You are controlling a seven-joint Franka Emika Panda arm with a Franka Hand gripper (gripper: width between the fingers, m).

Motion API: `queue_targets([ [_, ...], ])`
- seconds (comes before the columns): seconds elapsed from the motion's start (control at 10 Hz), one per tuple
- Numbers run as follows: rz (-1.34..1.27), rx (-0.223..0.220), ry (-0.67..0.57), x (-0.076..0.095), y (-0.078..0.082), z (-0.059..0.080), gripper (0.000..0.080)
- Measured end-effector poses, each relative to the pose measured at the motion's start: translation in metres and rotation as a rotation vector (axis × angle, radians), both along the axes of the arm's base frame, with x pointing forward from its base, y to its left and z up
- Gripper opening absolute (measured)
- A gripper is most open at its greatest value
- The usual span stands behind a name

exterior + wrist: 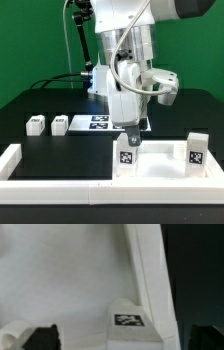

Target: Assemble square table

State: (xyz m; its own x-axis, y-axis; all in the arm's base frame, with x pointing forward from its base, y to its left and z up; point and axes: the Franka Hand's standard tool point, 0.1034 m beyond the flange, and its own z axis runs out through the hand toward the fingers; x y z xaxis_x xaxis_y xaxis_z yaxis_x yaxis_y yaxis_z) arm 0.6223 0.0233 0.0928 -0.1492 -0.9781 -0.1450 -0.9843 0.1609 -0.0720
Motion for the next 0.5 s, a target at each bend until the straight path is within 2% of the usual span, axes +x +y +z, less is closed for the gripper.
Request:
queue_targets([
  [0.2, 0.137, -0.017, -0.038, -0.005, 0.004, 0.007, 0.0649],
  [0.5, 0.543, -0.078, -0.107, -0.014, 0.000, 0.009, 0.0649],
])
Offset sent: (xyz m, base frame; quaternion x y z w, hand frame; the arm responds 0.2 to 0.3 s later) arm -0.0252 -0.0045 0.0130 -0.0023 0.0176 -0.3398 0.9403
